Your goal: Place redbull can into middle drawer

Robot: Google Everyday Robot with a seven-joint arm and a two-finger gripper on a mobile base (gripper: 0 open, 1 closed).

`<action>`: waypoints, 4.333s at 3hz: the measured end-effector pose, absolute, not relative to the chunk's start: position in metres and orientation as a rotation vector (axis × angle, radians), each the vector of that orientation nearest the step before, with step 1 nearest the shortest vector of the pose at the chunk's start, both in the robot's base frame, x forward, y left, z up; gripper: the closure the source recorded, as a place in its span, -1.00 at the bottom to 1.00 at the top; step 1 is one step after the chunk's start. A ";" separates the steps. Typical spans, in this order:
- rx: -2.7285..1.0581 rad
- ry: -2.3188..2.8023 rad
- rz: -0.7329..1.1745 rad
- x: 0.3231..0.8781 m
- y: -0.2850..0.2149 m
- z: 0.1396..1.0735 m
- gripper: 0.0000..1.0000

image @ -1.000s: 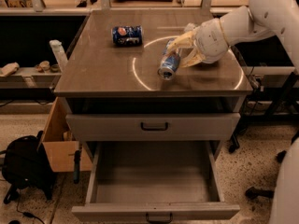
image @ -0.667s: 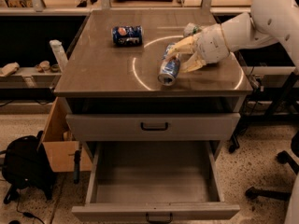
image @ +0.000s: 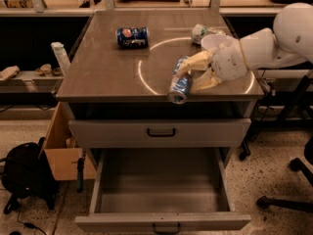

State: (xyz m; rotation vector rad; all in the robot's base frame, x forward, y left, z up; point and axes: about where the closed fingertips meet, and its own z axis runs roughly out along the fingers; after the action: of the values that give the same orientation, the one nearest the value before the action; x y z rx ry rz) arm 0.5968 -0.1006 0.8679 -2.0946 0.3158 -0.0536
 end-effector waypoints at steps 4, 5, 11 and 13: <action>-2.023 0.492 -0.061 0.495 -0.092 0.850 1.00; -1.970 0.554 -0.040 0.491 -0.087 0.832 1.00; -2.016 0.695 -0.030 0.482 -0.086 0.767 1.00; -1.972 0.786 -0.007 0.455 -0.099 0.740 1.00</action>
Offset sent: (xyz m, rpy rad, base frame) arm -0.0960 -0.0013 -0.0060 0.0225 0.0459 -0.0973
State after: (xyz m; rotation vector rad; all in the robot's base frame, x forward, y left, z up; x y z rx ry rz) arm 0.4550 -0.0991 0.7399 -1.9719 0.7864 -0.0070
